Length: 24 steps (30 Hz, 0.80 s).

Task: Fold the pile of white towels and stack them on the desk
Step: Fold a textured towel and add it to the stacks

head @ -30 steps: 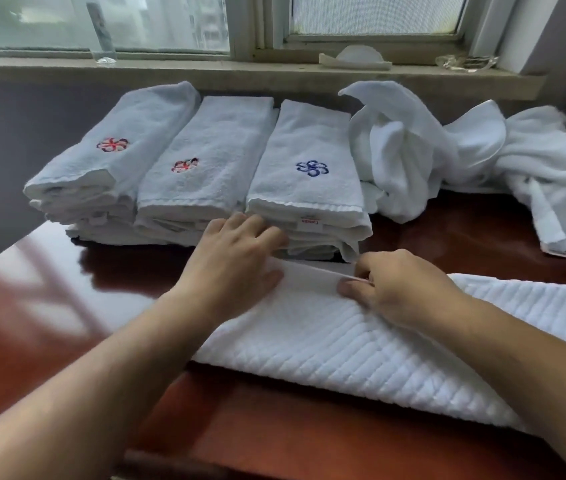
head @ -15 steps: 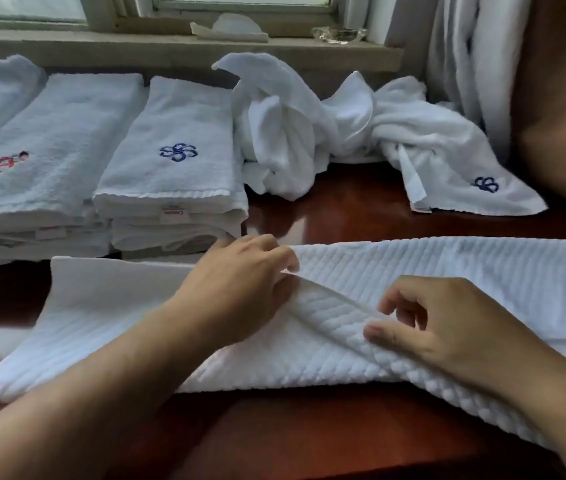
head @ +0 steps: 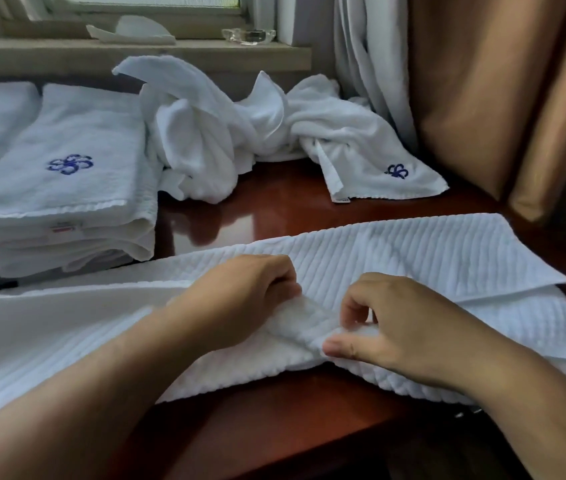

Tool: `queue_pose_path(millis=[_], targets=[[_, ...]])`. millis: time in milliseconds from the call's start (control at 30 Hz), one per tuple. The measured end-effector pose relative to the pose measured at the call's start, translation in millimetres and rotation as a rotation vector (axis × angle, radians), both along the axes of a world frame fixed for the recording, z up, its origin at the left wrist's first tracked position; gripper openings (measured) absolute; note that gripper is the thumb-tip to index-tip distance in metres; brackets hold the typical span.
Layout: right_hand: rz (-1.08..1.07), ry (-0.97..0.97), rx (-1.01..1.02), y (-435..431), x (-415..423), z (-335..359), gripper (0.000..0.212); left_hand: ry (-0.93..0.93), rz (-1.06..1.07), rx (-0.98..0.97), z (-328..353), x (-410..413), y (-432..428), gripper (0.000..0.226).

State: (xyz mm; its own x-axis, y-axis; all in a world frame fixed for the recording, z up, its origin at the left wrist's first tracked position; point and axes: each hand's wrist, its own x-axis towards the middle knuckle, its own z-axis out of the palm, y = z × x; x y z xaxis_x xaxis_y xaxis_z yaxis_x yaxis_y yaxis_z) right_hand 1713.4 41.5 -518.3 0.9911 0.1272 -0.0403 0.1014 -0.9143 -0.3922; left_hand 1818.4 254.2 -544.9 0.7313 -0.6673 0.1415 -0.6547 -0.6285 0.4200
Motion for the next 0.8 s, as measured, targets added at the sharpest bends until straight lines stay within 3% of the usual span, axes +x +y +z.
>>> queue_pose_path(millis=[233, 333, 400, 467, 633, 700, 800], targets=[[-0.037, 0.09, -0.109, -25.7, 3.0, 20.5, 0.031, -0.115, 0.162, -0.066, 1.2, 14.7, -12.4, 0.028], [-0.102, 0.163, -0.151, -36.2, 1.5, 27.4, 0.046, -0.155, 0.243, -0.08, -0.5, 24.5, -16.4, 0.028], [-0.101, 0.137, -0.185, -38.5, 1.7, 26.3, 0.036, -0.166, 0.278, -0.055, -1.7, 29.9, -20.5, 0.026], [-0.086, 0.06, -0.204, -38.6, 4.1, 23.6, 0.033, -0.109, 0.221, -0.033, -2.3, 32.2, -25.4, 0.03], [-0.078, -0.035, -0.163, -43.8, 10.5, 23.5, 0.029, -0.033, -0.202, -0.104, 1.1, 23.0, -31.5, 0.051], [-0.12, -0.079, -0.135, -51.2, 14.8, 25.4, 0.032, -0.098, -0.189, -0.083, 0.8, 22.8, -34.8, 0.058], [-0.201, -0.127, -0.073, -57.2, 23.3, 28.1, 0.04, -0.142, 0.008, -0.08, 0.2, 26.9, -45.4, 0.053]])
